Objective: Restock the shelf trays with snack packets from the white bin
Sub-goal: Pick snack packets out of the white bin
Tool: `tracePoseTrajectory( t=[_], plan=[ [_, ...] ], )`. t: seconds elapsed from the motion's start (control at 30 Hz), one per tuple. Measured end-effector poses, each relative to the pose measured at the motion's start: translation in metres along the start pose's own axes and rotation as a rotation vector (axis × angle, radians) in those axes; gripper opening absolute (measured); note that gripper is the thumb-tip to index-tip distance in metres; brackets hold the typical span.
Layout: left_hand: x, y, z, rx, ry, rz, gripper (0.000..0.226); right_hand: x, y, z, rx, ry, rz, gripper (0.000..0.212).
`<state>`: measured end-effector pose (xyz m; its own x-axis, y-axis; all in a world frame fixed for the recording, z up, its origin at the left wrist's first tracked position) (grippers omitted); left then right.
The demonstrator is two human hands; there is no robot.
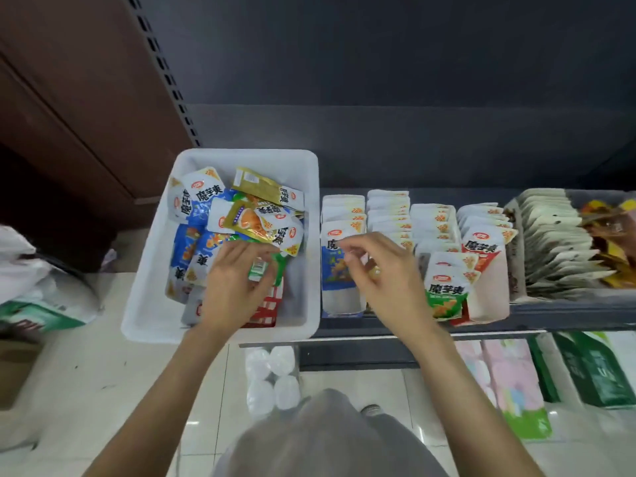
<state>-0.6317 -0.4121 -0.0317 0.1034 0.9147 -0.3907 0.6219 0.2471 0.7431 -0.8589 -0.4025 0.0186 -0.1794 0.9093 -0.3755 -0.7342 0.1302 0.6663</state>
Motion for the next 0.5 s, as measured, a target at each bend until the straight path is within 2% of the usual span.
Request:
tracePoseTrajectory(
  t=[0.1, 0.17, 0.33, 0.4, 0.5],
  plan=[
    [0.013, 0.009, 0.059, -0.143, 0.189, 0.22, 0.032, -0.021, -0.071, 0.011, 0.012, -0.031, 0.303, 0.02],
    [0.014, 0.012, 0.078, -0.171, 0.24, 0.329, 0.04, -0.032, -0.113, 0.018, 0.11, -0.037, 0.443, 0.025],
    [-0.003, 0.008, 0.093, -0.243, 0.081, 0.571, 0.058, -0.05, -0.175, 0.022, 0.517, -0.055, 0.645, 0.04],
    [-0.008, 0.006, 0.099, -0.315, 0.087, 0.675, 0.064, -0.055, -0.19, 0.019, 0.658, -0.095, 0.699, 0.041],
    [-0.009, 0.001, 0.105, -0.377, 0.097, 0.72, 0.066, -0.059, -0.202, 0.013, 0.716, -0.188, 0.713, 0.045]
  ],
)
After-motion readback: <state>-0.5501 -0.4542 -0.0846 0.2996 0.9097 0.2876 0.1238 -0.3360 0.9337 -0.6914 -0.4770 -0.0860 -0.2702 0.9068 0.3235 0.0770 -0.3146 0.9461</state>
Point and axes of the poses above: each hand's wrist, its own x-axis away from the middle knuckle, its own y-axis out of the back of the hand, z = x × y, the point moved 1 cm from there along -x, towards the middle knuckle, and after that the axes turned 4 degrees about x, right-handed, at the moved point
